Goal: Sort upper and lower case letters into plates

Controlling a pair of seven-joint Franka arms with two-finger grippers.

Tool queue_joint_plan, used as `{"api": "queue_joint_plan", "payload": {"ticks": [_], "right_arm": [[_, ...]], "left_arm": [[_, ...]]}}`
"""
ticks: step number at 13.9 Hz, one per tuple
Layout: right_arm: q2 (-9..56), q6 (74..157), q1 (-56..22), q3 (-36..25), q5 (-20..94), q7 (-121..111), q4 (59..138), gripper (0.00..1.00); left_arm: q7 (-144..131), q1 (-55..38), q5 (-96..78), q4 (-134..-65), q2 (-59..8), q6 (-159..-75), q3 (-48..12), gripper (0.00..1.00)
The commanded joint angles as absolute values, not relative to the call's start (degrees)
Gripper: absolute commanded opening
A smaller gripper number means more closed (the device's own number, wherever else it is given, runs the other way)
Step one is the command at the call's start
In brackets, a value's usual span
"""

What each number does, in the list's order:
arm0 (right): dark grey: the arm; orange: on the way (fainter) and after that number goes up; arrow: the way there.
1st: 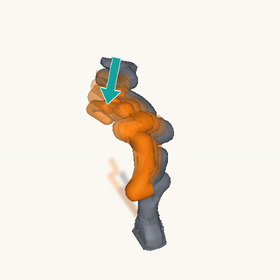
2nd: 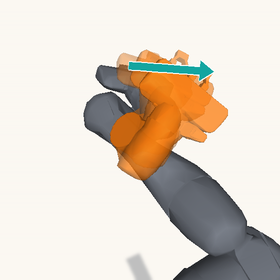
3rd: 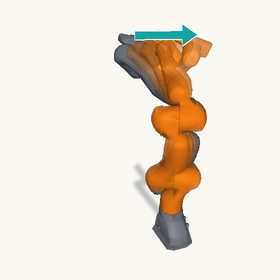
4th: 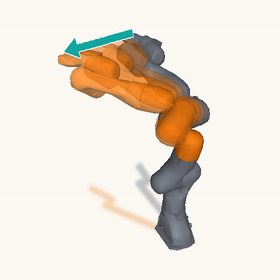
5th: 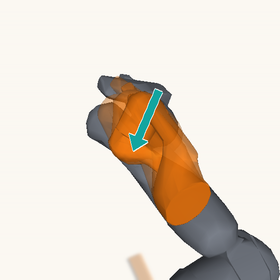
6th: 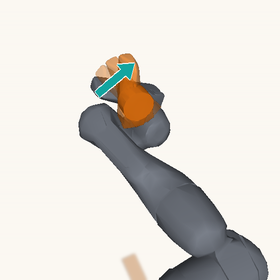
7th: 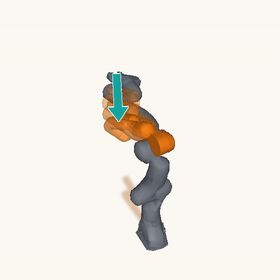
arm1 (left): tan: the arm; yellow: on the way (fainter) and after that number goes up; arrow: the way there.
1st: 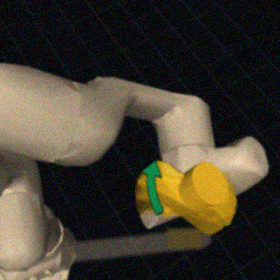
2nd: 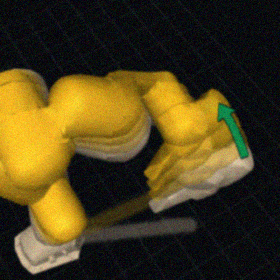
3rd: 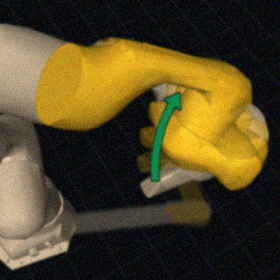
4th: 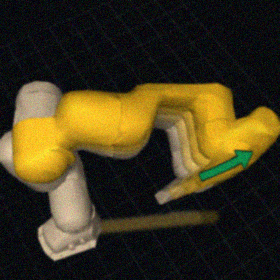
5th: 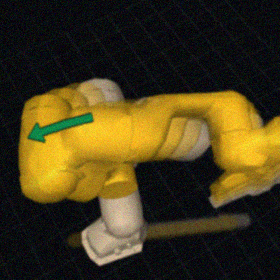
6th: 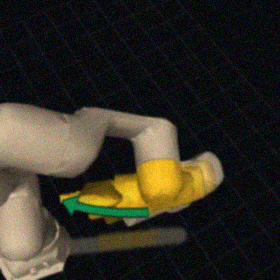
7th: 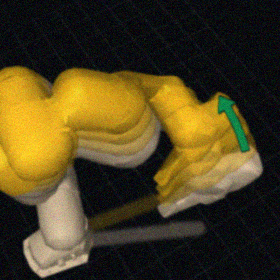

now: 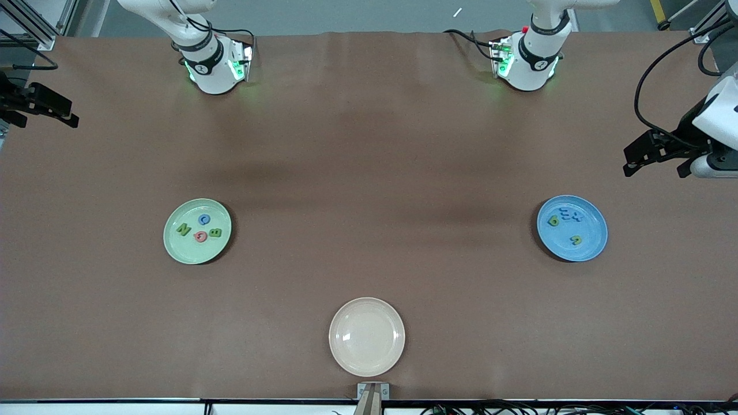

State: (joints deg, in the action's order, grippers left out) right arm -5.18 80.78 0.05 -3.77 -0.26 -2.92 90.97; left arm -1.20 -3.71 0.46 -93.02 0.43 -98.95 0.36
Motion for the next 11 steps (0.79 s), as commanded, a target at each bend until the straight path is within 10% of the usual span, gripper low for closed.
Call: {"api": "queue_joint_plan", "payload": {"ticks": [1,11], "right_arm": [[-6.8,82.0,0.9,-3.0,0.4,-2.4,92.6,1.0],[-6.8,82.7,1.1,-3.3,2.8,-0.8,92.6,1.0]], "left_arm": [[0.5,-2.8,-0.8,-91.5,0.0,-97.6,0.3,1.0],[0.3,-2.0,-0.9,-87.0,0.4,-92.4,0.1,1.0]]}}
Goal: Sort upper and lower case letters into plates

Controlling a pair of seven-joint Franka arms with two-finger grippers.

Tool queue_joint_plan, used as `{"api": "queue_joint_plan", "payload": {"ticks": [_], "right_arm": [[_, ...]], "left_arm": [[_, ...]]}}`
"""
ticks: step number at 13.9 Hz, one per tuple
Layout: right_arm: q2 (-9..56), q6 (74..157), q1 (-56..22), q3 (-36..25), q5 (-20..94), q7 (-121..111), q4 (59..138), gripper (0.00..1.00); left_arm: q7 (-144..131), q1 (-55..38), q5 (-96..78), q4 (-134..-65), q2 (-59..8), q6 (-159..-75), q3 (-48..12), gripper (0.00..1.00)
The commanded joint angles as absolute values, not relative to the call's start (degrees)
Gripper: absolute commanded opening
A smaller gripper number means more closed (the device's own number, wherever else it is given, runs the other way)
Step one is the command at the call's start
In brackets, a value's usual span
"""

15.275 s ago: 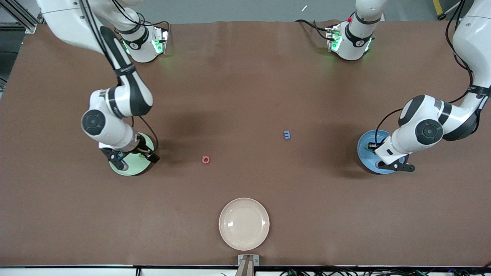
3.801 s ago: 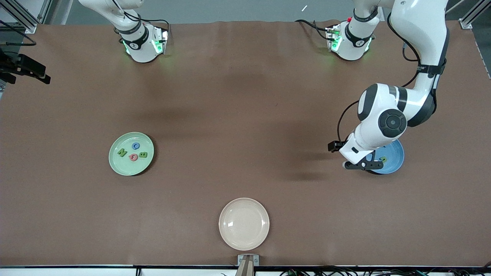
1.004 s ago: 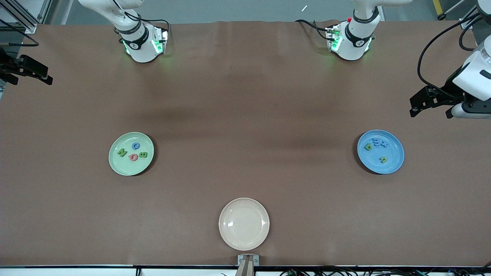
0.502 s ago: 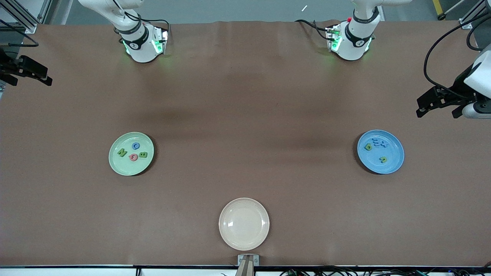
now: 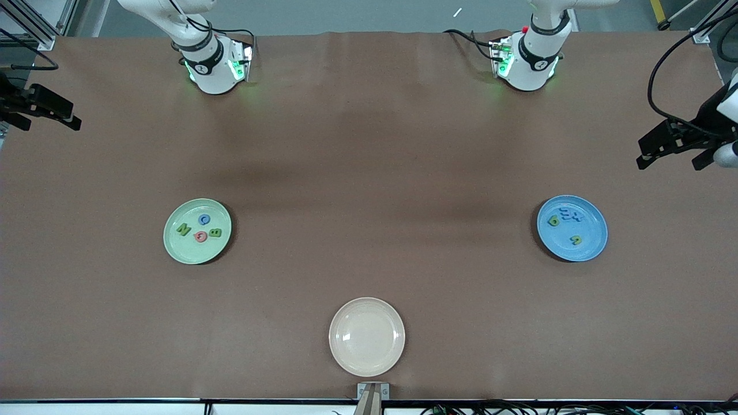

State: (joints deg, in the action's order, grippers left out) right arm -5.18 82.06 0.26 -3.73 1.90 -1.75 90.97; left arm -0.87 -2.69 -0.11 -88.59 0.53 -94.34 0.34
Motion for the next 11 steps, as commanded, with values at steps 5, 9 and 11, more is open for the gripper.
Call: {"api": "queue_joint_plan", "payload": {"ticks": [5,9,11], "right_arm": [[-6.7,82.7,1.0,-3.2,2.8,-1.0,92.6,1.0],[-6.7,82.5,1.0,-3.2,2.8,-1.1,92.9,1.0],[-6.7,82.4,1.0,-3.2,2.8,-1.1,93.0,1.0]], "left_arm": [[0.2,-2.1,-1.1,-87.2,0.4,-92.3,-0.2,1.0],[0.4,-2.2,-1.1,-87.2,0.4,-92.3,-0.3,1.0],[-0.1,-2.4,-1.0,-87.1,0.4,-92.3,-0.3,1.0]]}}
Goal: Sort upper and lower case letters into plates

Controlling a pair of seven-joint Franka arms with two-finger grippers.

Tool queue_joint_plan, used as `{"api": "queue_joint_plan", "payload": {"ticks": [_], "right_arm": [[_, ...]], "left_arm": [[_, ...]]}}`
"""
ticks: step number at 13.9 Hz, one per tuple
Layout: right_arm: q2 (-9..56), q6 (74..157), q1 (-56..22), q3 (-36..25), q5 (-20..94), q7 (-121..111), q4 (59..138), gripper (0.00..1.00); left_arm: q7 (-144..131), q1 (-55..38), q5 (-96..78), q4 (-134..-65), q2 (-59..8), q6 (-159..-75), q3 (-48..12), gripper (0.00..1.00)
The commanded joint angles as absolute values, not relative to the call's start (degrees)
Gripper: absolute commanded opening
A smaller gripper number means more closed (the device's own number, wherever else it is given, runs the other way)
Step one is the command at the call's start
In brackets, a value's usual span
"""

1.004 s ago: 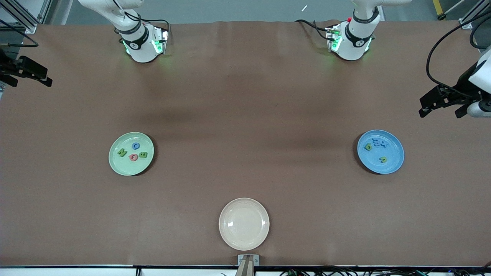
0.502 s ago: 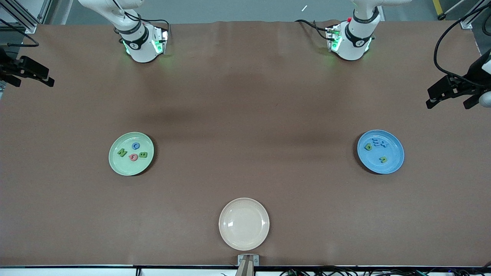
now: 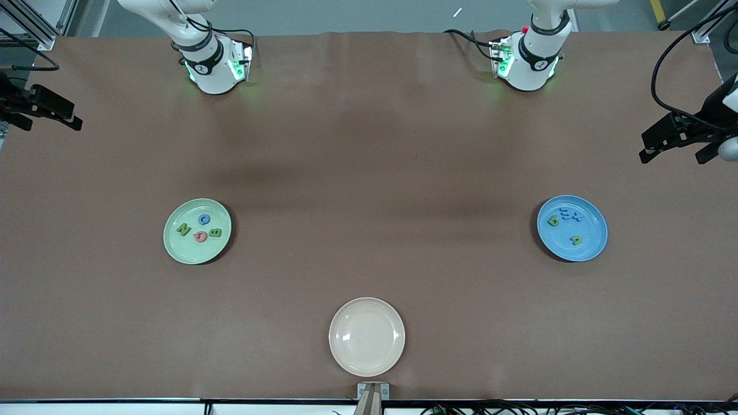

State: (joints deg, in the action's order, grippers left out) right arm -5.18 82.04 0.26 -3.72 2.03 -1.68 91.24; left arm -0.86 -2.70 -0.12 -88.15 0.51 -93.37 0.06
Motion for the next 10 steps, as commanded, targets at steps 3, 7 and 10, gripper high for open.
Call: {"api": "queue_joint_plan", "payload": {"ticks": [3,7,10], "right_arm": [[-6.7,82.4,1.0,-3.2,2.8,-1.1,93.0,1.0],[-6.7,82.4,1.0,-3.2,2.8,-1.1,93.0,1.0],[-6.7,82.4,1.0,-3.2,2.7,-1.1,93.0,1.0]], "left_arm": [[-0.1,-2.1,-1.1,-87.5,0.4,-91.2,-0.3,1.0],[-0.4,-2.2,-1.1,-87.4,0.4,-90.4,-0.3,1.0],[-0.4,-2.2,-1.1,-87.4,0.4,-90.4,-0.3,1.0]]}}
